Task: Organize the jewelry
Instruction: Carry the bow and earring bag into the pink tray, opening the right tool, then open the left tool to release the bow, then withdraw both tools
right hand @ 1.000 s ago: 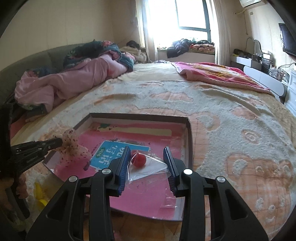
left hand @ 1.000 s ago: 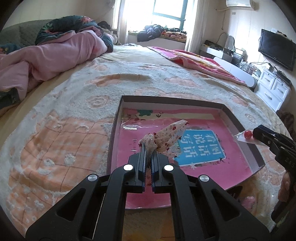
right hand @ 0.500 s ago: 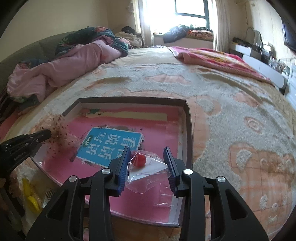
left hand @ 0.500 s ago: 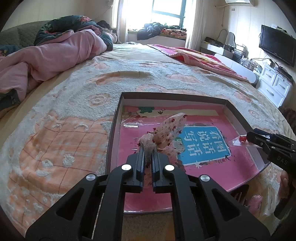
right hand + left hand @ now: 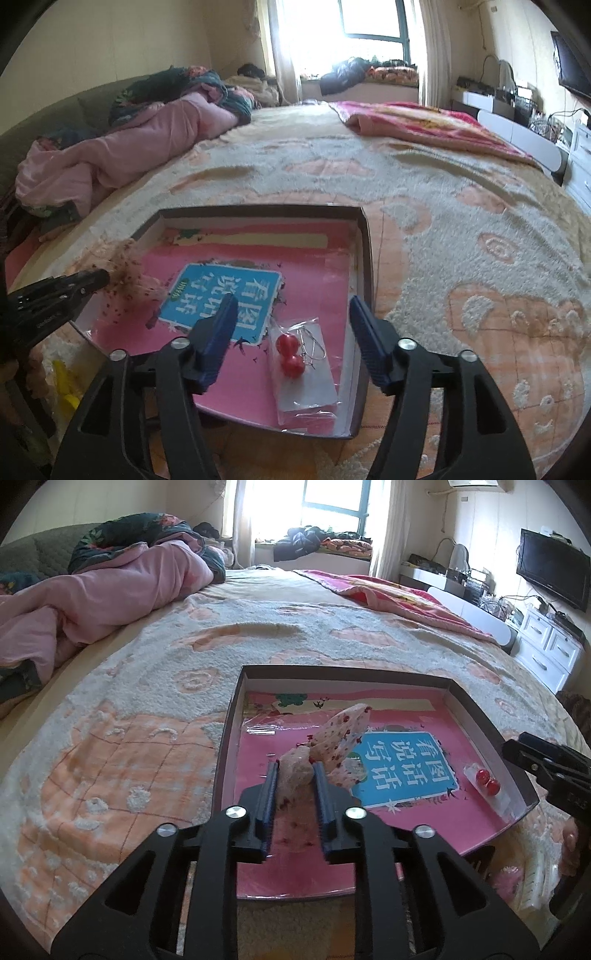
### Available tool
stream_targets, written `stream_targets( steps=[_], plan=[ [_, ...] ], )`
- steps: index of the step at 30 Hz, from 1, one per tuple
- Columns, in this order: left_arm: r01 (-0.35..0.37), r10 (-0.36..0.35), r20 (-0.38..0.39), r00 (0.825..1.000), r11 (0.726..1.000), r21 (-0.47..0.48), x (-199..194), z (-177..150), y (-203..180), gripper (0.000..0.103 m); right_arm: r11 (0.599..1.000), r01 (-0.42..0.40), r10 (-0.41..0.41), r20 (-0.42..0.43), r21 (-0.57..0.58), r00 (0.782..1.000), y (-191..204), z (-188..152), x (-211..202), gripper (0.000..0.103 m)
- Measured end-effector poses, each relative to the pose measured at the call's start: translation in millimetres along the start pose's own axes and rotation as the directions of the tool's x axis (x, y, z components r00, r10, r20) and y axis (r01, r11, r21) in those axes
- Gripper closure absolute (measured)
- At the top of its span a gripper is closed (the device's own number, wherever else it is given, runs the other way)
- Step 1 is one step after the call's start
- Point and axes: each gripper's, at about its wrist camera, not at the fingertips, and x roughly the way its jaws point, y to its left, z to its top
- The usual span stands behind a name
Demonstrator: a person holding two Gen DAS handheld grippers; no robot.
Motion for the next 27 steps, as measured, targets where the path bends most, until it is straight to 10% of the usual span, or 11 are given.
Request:
stream_targets(
  steps=[15,27],
  plan=[
    [-0.004,0.006,0.098,0.995,1.000,-0.022,-41,3,-1,0.021,1.000,-0.006,0.004,0.111,0.013,0.994,9,-14,-50,0.020],
    [-0.053,0.059,0.187,0.981,0.998,-0.039,-88,-4,9,0.012,1.000,0.004,0.001,0.180,-0.026,0.984,18,-31,-91,0.019]
  ],
)
